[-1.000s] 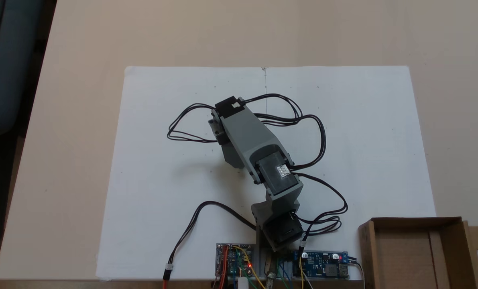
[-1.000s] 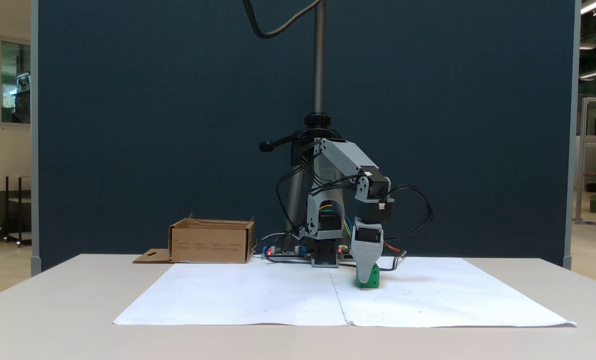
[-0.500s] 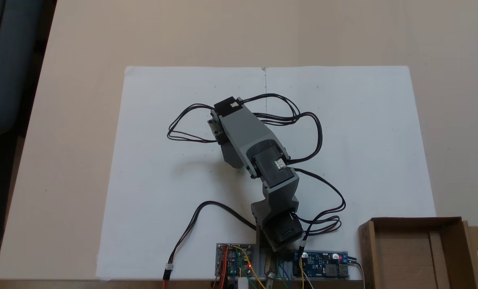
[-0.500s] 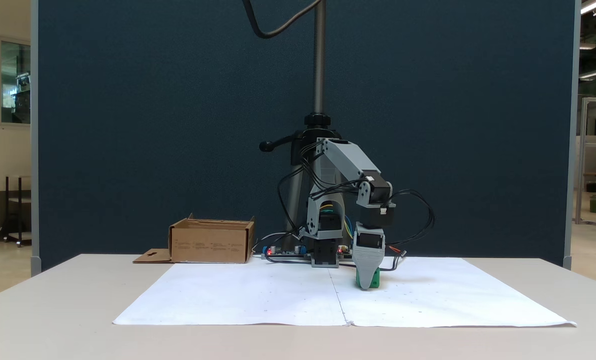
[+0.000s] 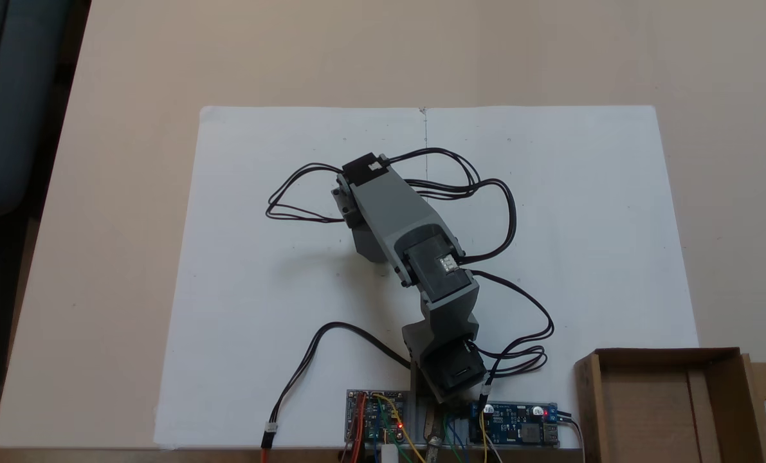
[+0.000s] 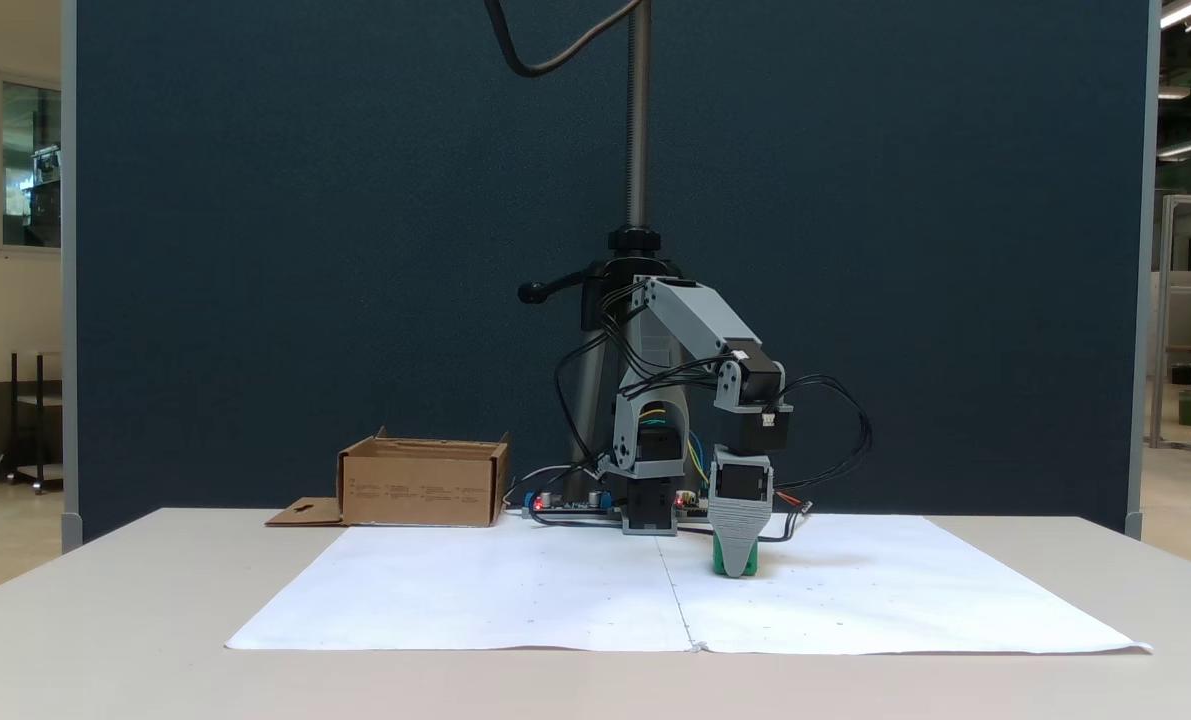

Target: Grasp a green dice and put it in the bin.

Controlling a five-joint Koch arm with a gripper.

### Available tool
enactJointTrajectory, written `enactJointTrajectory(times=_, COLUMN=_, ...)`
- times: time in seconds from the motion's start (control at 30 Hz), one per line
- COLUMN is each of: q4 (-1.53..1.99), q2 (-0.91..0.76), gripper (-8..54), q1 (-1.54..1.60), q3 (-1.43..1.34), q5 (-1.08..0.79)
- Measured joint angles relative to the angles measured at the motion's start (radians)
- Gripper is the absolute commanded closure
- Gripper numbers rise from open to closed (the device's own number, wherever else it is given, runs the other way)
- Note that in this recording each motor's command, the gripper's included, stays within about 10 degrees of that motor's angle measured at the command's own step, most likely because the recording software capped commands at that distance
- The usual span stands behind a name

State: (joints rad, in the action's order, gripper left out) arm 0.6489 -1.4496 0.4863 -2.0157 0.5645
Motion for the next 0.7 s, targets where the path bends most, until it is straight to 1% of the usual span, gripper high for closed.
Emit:
enactJointTrajectory(times=0.23, q4=-0.003, q2=-0.005, gripper=33.7, q1=0.002, q3=-0.002, q5=0.002)
enactJointTrajectory(times=0.43, q4=0.0, q2=-0.149, gripper=33.7, q1=-0.049, q3=0.005, q5=-0.003)
enactJointTrajectory(times=0.7, q4=0.314, q2=-0.16, gripper=33.7, q1=-0.19, q3=0.413, q5=-0.023)
